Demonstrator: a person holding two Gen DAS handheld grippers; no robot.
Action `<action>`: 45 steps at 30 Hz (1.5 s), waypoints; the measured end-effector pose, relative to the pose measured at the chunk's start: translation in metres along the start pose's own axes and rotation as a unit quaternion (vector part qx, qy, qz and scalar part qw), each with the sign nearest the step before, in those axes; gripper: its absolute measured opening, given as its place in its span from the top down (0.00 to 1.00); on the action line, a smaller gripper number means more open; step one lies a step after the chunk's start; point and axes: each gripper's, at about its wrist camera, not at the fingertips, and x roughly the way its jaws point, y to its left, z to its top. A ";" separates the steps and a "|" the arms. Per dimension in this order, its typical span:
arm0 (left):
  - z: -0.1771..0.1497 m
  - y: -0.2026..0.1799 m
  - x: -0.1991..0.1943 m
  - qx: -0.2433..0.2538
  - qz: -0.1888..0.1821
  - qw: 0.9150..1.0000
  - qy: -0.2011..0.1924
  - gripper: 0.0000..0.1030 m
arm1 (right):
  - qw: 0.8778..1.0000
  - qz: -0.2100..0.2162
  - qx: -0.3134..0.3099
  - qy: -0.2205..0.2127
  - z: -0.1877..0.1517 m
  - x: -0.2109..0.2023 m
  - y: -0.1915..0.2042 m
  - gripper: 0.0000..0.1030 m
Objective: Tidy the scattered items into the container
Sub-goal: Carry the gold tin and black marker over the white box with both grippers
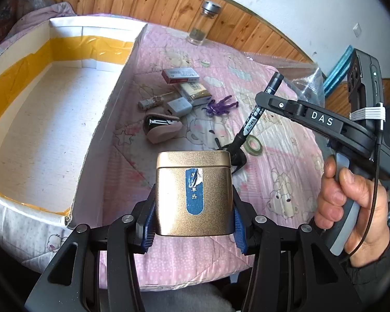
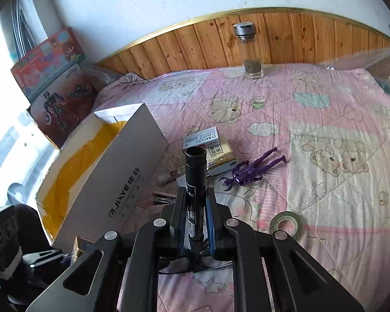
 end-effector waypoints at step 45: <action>0.034 0.056 -0.098 -0.048 -0.013 0.993 -0.104 0.52 | 0.991 -0.051 -0.121 -0.023 0.008 -0.026 0.152 0.86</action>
